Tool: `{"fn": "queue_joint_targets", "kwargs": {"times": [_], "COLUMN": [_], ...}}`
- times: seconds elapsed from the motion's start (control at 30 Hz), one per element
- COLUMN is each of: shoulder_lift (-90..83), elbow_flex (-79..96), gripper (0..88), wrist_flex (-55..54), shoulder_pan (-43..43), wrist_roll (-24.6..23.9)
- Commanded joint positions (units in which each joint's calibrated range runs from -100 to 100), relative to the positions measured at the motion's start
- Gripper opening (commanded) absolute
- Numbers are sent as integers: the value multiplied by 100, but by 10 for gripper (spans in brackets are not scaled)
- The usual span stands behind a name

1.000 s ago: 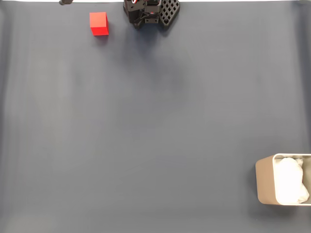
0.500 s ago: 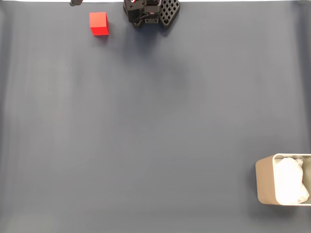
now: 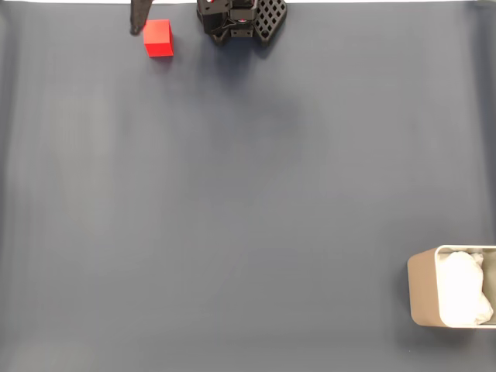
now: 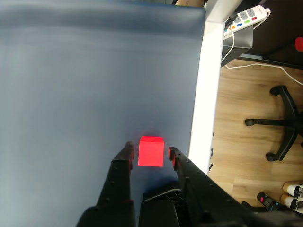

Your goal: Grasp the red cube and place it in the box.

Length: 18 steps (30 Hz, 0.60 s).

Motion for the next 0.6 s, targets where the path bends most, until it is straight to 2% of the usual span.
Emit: {"fn": "queue_joint_targets", "kwargs": {"times": [0.0, 0.57], "shoulder_lift": [-102, -327], "elbow_flex": [21, 541], "gripper": [264, 364], "wrist_flex": [113, 146], "shoulder_pan": [99, 191], "wrist_roll": [132, 352]}}
